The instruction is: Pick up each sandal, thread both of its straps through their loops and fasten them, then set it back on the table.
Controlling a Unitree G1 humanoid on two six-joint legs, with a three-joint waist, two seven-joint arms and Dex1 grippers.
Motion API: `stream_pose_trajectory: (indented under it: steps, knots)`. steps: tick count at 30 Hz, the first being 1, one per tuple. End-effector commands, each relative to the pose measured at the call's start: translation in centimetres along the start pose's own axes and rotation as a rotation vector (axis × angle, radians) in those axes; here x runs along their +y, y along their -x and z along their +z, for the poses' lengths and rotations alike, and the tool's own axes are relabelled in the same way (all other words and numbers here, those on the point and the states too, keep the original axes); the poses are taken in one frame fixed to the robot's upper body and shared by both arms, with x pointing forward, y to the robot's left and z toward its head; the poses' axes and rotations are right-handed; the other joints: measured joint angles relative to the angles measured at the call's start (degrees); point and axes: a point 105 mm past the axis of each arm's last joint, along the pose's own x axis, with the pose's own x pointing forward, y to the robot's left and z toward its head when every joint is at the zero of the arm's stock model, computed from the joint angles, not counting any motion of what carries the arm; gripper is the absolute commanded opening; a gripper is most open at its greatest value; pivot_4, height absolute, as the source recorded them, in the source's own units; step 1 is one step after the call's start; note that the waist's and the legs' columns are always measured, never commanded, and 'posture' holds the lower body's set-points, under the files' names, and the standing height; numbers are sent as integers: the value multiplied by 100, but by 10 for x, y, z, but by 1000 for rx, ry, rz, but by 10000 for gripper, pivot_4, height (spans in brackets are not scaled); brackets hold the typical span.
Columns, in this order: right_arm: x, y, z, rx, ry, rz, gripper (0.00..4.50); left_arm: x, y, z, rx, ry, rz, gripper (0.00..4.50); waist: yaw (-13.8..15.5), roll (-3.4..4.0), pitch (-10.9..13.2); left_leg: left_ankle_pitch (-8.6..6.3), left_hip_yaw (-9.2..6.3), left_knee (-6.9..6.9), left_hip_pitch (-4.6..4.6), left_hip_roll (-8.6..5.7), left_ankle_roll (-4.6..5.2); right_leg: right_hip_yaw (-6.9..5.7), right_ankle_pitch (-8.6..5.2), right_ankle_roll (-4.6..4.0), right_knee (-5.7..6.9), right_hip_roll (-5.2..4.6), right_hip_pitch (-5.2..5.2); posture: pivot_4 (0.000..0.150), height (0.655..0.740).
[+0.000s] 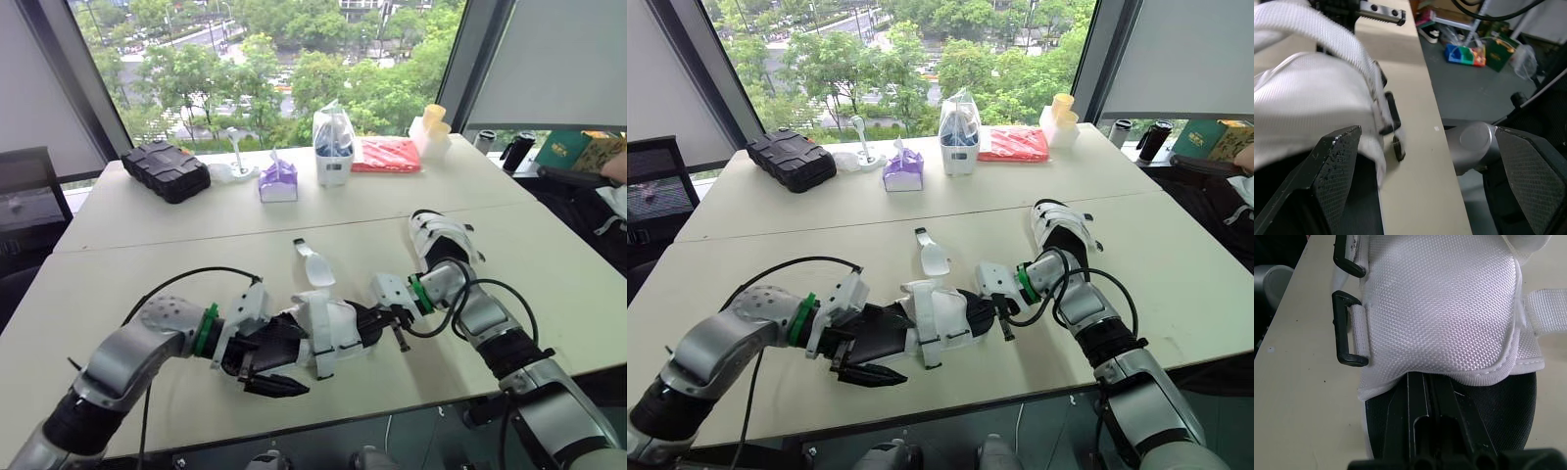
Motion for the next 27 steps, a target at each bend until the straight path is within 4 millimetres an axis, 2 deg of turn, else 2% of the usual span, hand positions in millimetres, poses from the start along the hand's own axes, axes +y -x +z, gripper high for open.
stream_pose_trajectory:
  steps: [1,7,11,17,25,27]
  knots:
    - [8,-8,-11,38,-32,33,0,-17,3,6,-25,2,-21,44887,-8,0,0,0,1,0,0,1,0,1,-1,-2,0,0,1,1500,7400]
    - [8,-8,-11,38,-33,38,0,-16,-5,-5,-26,51,4,44887,12,0,0,0,2,-2,11,2,-1,0,-4,-6,-1,0,12,1500,7400]
    - [7,-7,-11,42,-31,40,0,-11,-14,-17,-7,68,37,44887,11,0,1,-2,2,-18,51,2,-2,0,-8,-12,-17,-1,51,1500,7400]
    - [8,-9,-11,41,-27,44,0,-6,-31,-39,34,105,46,44887,15,0,1,-2,1,-19,55,5,-2,-3,-9,-15,-27,1,60,1500,7400]
    - [7,-10,-10,40,-25,44,0,3,-42,-43,-22,159,62,44887,25,0,-3,-2,0,-12,61,9,-3,-5,-11,-18,-43,1,78,1500,7400]
    - [8,-11,-10,38,-25,44,0,9,-46,-38,-65,175,80,44887,35,7,-9,-4,-1,-10,63,9,-6,-5,-11,-19,-45,1,83,1500,7400]
